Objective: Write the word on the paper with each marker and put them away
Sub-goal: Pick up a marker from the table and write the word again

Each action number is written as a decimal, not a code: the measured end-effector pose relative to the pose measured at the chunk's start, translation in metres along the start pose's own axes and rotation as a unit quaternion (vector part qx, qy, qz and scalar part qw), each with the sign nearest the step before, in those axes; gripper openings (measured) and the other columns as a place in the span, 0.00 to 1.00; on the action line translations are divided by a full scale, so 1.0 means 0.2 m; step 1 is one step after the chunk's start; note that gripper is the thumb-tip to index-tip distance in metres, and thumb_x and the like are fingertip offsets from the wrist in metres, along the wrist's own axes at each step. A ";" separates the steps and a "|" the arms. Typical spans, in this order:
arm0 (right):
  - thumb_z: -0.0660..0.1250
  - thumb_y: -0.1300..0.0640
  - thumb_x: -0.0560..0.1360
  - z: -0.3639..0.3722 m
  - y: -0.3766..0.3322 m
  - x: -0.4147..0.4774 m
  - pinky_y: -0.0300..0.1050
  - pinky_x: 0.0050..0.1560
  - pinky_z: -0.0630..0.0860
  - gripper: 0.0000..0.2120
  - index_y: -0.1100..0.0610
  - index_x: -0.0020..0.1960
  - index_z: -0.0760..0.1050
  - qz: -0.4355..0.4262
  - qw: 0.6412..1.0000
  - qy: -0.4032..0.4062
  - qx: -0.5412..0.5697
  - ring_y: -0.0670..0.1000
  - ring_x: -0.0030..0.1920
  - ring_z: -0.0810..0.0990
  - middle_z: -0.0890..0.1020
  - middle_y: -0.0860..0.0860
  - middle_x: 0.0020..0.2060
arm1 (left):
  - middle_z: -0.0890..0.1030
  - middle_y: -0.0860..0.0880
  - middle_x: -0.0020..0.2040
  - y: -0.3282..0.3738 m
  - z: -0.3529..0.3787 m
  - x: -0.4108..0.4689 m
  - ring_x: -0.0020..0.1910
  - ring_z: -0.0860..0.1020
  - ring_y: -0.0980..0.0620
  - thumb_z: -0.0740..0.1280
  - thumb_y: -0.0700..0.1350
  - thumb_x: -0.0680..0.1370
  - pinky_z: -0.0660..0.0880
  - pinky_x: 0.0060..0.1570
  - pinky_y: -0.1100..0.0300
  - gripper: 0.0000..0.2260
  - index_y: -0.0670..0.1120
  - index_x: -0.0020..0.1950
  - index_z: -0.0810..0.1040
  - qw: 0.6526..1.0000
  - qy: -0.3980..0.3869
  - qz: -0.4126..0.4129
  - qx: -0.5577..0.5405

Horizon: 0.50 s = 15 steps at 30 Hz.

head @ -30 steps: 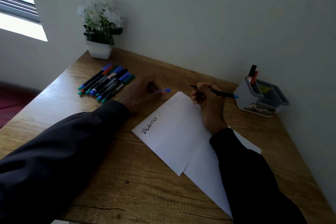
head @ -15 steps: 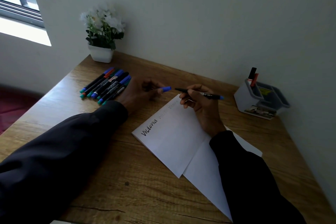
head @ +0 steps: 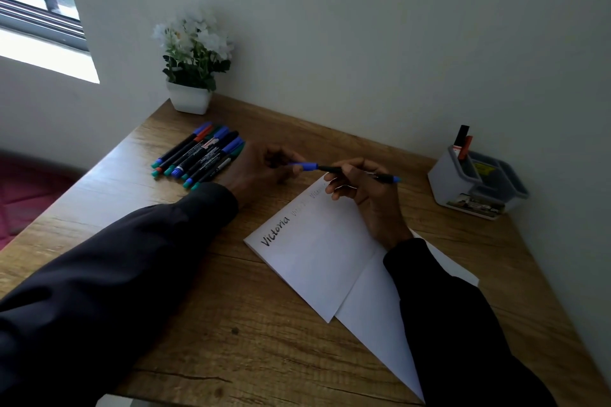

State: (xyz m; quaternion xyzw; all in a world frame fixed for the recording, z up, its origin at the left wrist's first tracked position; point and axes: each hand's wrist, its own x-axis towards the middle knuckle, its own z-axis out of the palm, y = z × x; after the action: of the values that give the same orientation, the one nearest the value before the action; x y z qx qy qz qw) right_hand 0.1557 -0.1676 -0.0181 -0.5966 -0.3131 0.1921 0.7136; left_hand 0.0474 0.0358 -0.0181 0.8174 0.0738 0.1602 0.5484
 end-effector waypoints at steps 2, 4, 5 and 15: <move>0.63 0.61 0.79 0.00 -0.01 0.00 0.47 0.40 0.81 0.12 0.69 0.54 0.80 0.011 1.000 -0.008 0.012 0.61 0.40 0.84 0.85 0.66 0.45 | 0.82 0.56 0.50 0.01 0.00 -0.01 0.48 0.79 0.65 0.71 0.42 0.76 0.74 0.43 0.74 0.08 0.54 0.51 0.80 1.000 -0.002 0.004 -0.001; 0.64 0.61 0.80 0.01 -0.02 0.00 0.48 0.39 0.82 0.11 0.69 0.54 0.79 0.003 1.000 -0.002 -0.003 0.61 0.38 0.85 0.85 0.67 0.45 | 0.82 0.57 0.50 0.02 0.00 -0.01 0.48 0.79 0.66 0.71 0.41 0.76 0.74 0.44 0.75 0.08 0.53 0.53 0.80 1.000 0.002 0.009 -0.010; 0.65 0.62 0.81 0.01 -0.02 0.00 0.48 0.38 0.82 0.09 0.68 0.53 0.78 -0.006 1.000 0.003 -0.014 0.61 0.38 0.85 0.85 0.67 0.44 | 0.82 0.57 0.50 0.02 0.00 -0.01 0.48 0.79 0.66 0.71 0.41 0.76 0.74 0.44 0.76 0.08 0.52 0.53 0.81 1.000 0.002 0.010 -0.017; 0.71 0.57 0.77 0.05 -0.04 0.00 0.41 0.30 0.79 0.09 0.64 0.47 0.81 -0.017 0.996 0.022 -0.091 0.55 0.31 0.84 0.86 0.60 0.37 | 0.85 0.54 0.48 0.02 0.02 -0.01 0.48 0.82 0.59 0.72 0.43 0.75 0.78 0.47 0.67 0.06 0.52 0.49 0.82 0.999 -0.022 0.008 -0.037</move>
State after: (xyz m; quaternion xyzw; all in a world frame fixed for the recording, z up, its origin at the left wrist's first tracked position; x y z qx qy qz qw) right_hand 0.1477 -0.1624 -0.0090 -0.6573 -0.3239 0.1376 0.6664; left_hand 0.0461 0.0305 -0.0152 0.8005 0.0491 0.1492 0.5784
